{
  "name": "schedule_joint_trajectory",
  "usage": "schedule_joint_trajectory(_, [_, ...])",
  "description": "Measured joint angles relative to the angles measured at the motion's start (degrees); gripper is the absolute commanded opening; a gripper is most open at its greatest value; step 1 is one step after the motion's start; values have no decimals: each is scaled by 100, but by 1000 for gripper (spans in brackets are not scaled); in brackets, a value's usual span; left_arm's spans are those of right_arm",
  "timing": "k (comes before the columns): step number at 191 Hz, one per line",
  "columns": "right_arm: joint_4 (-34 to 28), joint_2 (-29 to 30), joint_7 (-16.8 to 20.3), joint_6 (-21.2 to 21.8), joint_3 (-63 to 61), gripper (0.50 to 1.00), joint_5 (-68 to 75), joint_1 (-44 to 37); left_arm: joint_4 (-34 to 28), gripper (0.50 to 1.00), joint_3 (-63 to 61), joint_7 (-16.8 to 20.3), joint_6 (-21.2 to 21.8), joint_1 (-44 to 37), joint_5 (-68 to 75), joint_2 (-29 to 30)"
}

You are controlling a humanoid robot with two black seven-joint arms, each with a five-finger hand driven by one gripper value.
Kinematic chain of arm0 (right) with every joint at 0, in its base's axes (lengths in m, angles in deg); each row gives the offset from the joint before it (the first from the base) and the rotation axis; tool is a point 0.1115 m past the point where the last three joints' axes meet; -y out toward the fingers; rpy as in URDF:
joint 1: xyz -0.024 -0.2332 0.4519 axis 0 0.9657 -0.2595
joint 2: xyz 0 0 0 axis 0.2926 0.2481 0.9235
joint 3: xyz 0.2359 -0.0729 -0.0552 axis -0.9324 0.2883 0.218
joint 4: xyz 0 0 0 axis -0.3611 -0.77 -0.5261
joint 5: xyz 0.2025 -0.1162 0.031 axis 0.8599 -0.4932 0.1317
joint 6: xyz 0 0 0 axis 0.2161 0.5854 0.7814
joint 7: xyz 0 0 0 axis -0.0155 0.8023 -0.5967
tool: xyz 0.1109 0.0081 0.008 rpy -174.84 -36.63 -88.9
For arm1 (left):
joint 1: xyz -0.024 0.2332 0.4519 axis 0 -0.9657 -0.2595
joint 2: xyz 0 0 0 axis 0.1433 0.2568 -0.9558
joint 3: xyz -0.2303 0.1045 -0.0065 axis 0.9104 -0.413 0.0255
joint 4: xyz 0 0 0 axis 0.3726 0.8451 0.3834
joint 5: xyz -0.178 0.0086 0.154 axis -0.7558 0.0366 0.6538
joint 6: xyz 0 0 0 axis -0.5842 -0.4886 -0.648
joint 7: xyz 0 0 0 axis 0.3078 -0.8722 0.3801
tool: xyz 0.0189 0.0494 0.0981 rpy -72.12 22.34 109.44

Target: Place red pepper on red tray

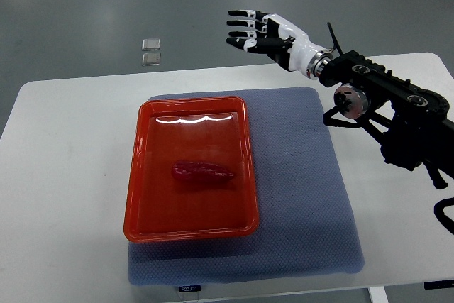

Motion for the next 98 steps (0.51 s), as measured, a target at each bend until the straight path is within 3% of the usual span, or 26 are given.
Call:
schedule_joint_trajectory(38, [-3, 549, -174, 31, -1698, 893, 1110, 954, 40, 1000, -6, 0, 0, 0, 0, 0])
schedule_joint_trajectory(98, [43, 713, -452, 406, -1982, 917, 1507, 1633, 28, 1000, -8, 0, 0, 0, 0, 0])
